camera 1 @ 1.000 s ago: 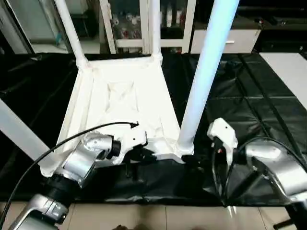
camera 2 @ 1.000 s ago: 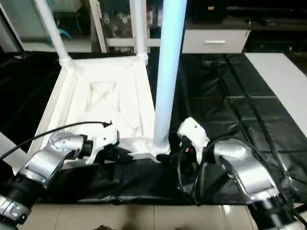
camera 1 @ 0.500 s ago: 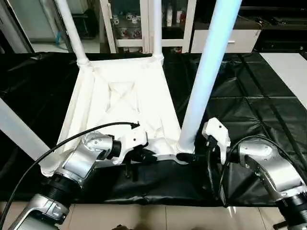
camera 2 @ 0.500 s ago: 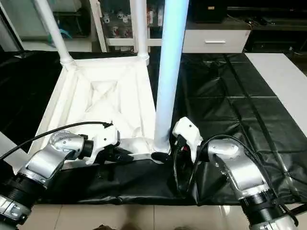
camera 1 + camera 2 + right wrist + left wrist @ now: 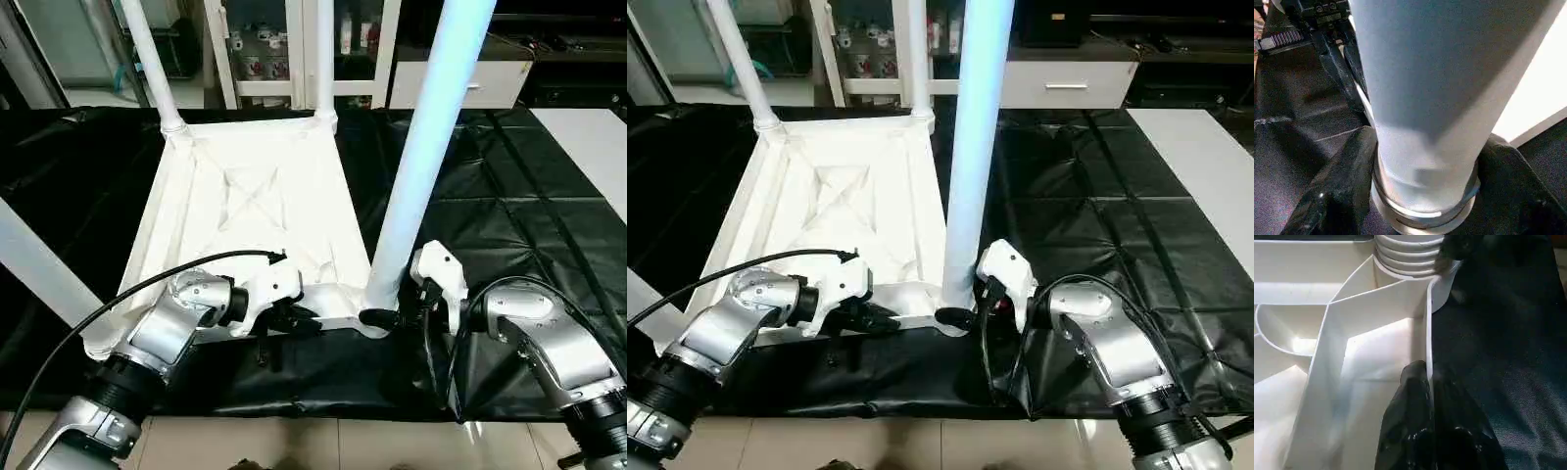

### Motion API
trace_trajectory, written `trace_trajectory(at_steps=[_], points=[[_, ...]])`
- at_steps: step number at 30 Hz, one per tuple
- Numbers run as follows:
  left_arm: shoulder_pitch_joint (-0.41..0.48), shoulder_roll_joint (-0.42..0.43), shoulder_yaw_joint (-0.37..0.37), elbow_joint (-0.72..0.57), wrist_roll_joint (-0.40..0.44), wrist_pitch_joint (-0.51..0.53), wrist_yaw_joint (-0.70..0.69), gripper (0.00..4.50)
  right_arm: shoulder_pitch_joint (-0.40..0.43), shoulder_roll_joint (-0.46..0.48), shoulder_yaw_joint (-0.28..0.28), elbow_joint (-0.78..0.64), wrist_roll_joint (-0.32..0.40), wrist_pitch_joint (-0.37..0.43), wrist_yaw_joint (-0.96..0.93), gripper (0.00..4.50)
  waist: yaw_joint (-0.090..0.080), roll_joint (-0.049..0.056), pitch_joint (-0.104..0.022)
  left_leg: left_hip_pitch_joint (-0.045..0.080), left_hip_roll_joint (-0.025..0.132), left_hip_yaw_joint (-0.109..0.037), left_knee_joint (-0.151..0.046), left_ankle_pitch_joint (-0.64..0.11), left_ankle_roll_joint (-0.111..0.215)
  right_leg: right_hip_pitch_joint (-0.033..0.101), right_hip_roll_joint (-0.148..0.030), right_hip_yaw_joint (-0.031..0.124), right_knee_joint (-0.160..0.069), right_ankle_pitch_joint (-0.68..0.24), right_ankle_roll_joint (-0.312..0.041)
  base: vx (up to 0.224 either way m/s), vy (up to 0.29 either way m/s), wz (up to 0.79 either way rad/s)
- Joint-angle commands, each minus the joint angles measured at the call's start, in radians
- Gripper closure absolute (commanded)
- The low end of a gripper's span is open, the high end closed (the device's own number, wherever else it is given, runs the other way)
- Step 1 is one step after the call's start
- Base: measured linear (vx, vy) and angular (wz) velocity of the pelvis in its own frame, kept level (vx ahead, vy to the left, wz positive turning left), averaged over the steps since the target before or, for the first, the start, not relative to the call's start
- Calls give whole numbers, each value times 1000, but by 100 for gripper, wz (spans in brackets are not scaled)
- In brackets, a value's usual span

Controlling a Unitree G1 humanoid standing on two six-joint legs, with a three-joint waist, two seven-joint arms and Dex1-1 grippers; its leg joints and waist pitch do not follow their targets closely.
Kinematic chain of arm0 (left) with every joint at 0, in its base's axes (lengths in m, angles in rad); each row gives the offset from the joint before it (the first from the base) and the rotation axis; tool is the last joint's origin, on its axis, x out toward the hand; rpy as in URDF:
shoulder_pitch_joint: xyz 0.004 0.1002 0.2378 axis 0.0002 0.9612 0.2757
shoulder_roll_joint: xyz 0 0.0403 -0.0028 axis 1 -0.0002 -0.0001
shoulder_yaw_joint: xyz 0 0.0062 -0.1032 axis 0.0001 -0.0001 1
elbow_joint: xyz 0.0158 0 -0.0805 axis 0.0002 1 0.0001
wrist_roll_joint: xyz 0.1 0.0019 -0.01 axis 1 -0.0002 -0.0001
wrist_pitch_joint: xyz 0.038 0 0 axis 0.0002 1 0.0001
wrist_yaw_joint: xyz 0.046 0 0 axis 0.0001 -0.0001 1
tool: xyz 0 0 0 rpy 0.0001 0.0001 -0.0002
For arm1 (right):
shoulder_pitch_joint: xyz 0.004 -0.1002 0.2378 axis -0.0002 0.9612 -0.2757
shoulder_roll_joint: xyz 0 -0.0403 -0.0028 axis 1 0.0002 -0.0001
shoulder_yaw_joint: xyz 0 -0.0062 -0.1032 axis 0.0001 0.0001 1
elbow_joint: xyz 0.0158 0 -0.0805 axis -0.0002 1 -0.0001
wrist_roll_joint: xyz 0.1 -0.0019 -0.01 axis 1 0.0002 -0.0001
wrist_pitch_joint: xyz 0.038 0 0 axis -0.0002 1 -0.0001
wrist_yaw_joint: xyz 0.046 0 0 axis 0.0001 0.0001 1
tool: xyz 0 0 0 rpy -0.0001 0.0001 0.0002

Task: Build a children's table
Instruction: Rotate leg to tighten

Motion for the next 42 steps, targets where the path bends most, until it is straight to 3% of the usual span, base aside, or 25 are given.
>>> trace_trajectory(at_steps=[1,4,6,7,8,10,13,14,17,19,21,23,24,25,28,31,33,34,36,42], points=[[8,-12,-30,-22,-18,-25,-43,450,0,-2,4,9,-2,-18,13,182,-6,-26,-60,10,53,-21,-81,-114,80,35,-47,35,-62,-143,-277,0,0,0],[15,-12,-26,-28,-21,-15,-38,450,0,10,0,30,-23,-21,-26,183,-6,-25,-60,10,53,-22,-81,-114,78,35,-47,35,-62,-145,-278,0,0,0],[20,-27,-15,-27,-21,15,-3,450,-23,57,-26,104,-74,-41,-159,183,-11,-25,-57,7,53,-22,-83,-126,71,33,-47,35,-65,-164,-276,0,0,0],[21,-29,-14,-26,-20,19,3,450,-26,63,-29,113,-79,-43,-175,183,-12,-19,-57,9,53,-23,-84,-136,63,31,-47,34,-66,-178,-273,0,0,0],[18,-59,-6,-9,-15,34,48,450,-46,119,-68,167,-85,-31,-287,183,-25,-23,-53,6,49,-24,-90,-189,33,32,-45,33,-72,-246,-261,0,0,0],[16,-84,3,2,-19,47,79,450,-58,153,-87,192,-87,-29,-350,184,-39,-25,-53,9,50,-29,-93,-232,10,32,-45,32,-77,-304,-240,0,0,0],[-9,-157,18,47,-20,71,158,450,-98,246,-130,276,-89,-33,-509,184,-56,-23,-52,11,45,-28,-92,-266,-5,22,-43,34,-86,-342,-235,0,0,0],[-27,-181,15,71,-4,70,195,450,-117,278,-141,309,-92,-34,-567,184,-64,-27,-55,3,44,-33,-93,-257,-7,30,-44,32,-84,-338,-225,0,0,0],[-69,-229,16,123,30,80,273,450,-156,331,-150,382,-112,-44,-677,185,-67,-26,-55,6,44,-30,-91,-264,-1,21,-44,34,-89,-353,-216,0,0,0],[-109,-271,29,167,51,111,354,450,-187,364,-155,439,-133,-44,-755,185,-66,-26,-57,6,43,-30,-90,-247,-1,22,-44,34,-90,-332,-219,0,0,0],[-185,-351,84,267,89,168,563,450,-241,410,-156,529,-172,-28,-892,185,-66,-25,-58,8,41,-28,-89,-226,-4,22,-39,32,-87,-288,-235,0,0,0],[-218,-381,100,312,110,170,647,450,-269,437,-171,577,-176,-39,-953,185,-63,-25,-62,7,40,-28,-86,-210,-2,25,-40,32,-85,-250,-243,0,0,0],[-233,-393,105,332,116,160,674,450,-287,452,-180,604,-176,-49,-985,185,-57,-26,-68,4,39,-25,-82,-161,21,30,-41,32,-79,-167,-255,0,0,0],[-242,-402,108,344,119,153,690,450,-300,462,-185,622,-176,-56,-1004,185,-57,-26,-68,4,39,-25,-82,-161,21,30,-41,32,-79,-167,-255,0,0,0],[-251,-412,110,353,113,134,684,450,-332,494,-210,662,-141,-99,-996,185,-50,-26,-76,-4,38,-23,-72,-65,91,39,-44,29,-62,-18,-291,0,0,0],[-238,-391,93,342,126,113,646,450,-338,513,-216,653,-107,-143,-907,185,-48,-26,-73,-4,41,-22,-72,-80,122,37,-44,26,-64,-26,-304,0,0,0],[-232,-378,81,340,131,91,623,450,-328,513,-213,629,-99,-172,-853,185,-49,-26,-69,-2,43,-22,-75,-114,115,35,-43,25,-69,-75,-302,0,0,0],[-226,-368,73,335,130,81,606,450,-319,511,-216,610,-86,-186,-822,130,-49,-25,-66,-2,44,-22,-78,-142,106,34,-44,26,-73,-110,-296,0,0,0],[-208,-342,57,309,123,66,548,450,-294,494,-214,561,-69,-199,-760,116,-48,-25,-65,-1,46,-24,-81,-165,92,34,-44,26,-76,-141,-285,0,0,0],[-141,-248,6,204,106,76,371,450,-211,411,-190,398,-34,-150,-600,63,-51,-20,-65,-1,51,-26,-85,-169,78,33,-43,28,-70,-120,-288,0,0,0]])
